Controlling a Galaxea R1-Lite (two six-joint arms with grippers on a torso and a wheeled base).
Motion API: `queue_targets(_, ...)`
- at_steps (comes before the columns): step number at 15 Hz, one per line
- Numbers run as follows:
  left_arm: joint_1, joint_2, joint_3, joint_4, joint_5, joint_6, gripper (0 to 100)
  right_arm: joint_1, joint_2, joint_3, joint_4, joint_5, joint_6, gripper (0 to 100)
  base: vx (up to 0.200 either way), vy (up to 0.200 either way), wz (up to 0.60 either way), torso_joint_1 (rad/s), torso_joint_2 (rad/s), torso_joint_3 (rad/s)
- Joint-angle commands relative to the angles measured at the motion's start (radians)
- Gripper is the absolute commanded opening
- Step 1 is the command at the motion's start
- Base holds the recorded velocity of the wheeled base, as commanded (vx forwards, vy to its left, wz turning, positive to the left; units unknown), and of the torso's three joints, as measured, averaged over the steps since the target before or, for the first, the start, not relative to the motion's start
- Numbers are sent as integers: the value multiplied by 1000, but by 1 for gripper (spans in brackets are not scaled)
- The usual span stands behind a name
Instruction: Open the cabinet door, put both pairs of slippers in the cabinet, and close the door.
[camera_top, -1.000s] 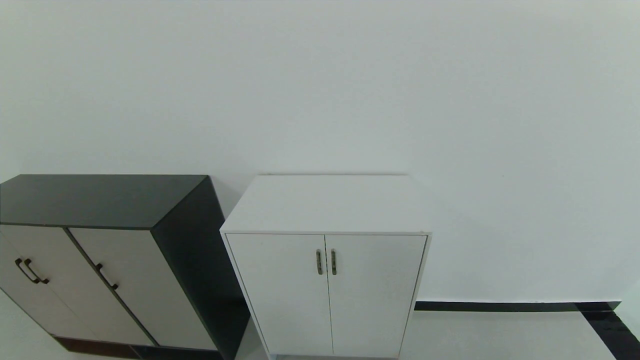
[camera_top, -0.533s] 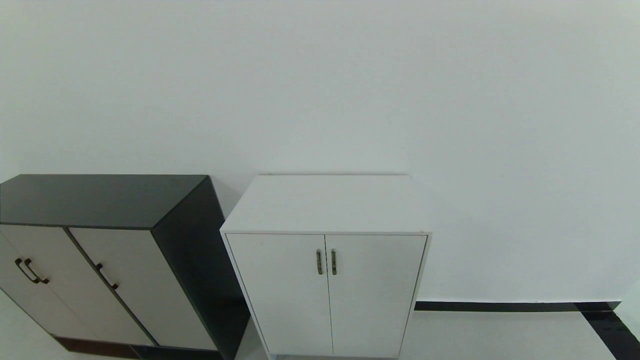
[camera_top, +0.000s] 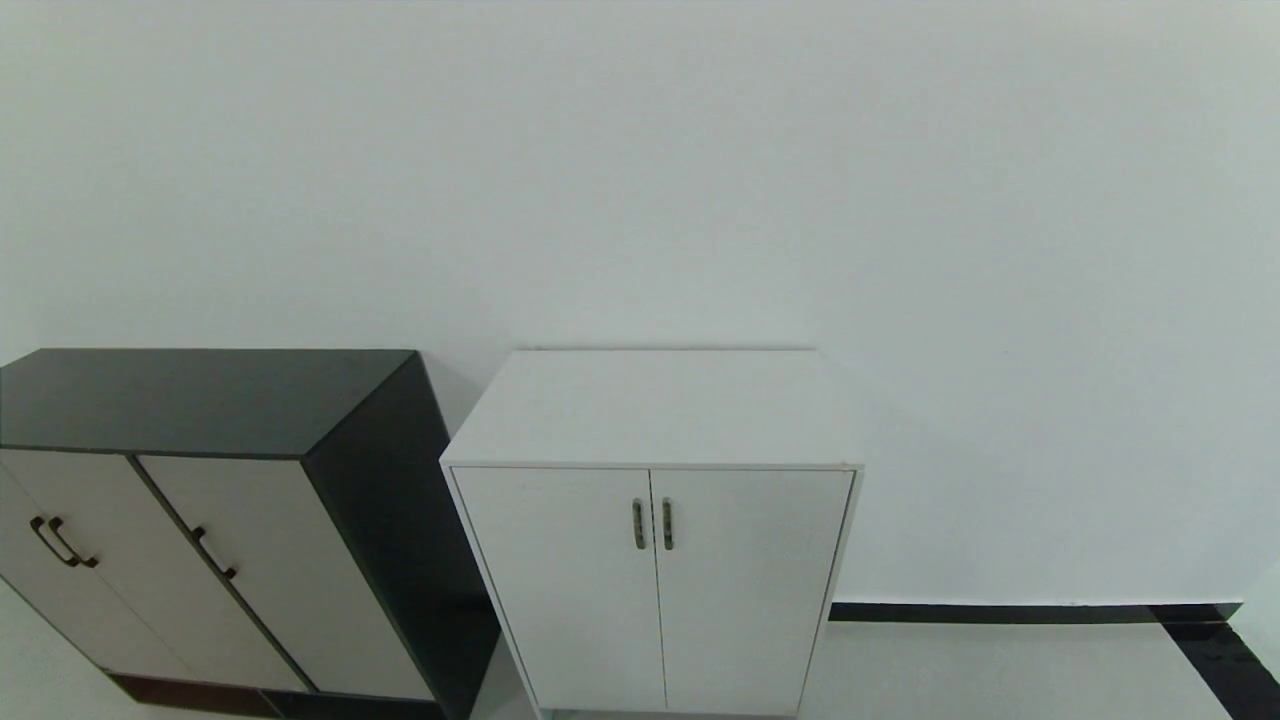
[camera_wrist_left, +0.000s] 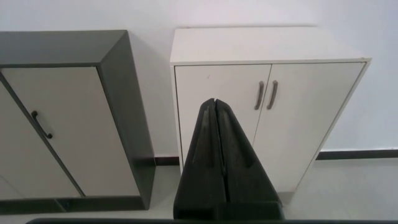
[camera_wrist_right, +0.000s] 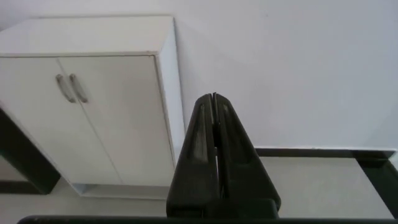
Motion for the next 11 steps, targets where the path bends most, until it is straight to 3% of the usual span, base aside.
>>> queue_targets(1,0,0,2,0,0,3,0,0,-8,1,0,3,1,0,0,0,0,0,0,0)
queue_targets(11,0,0,2,0,0,3,0,0,-8,1,0,-22,17,0,0,0,0,0,0,0)
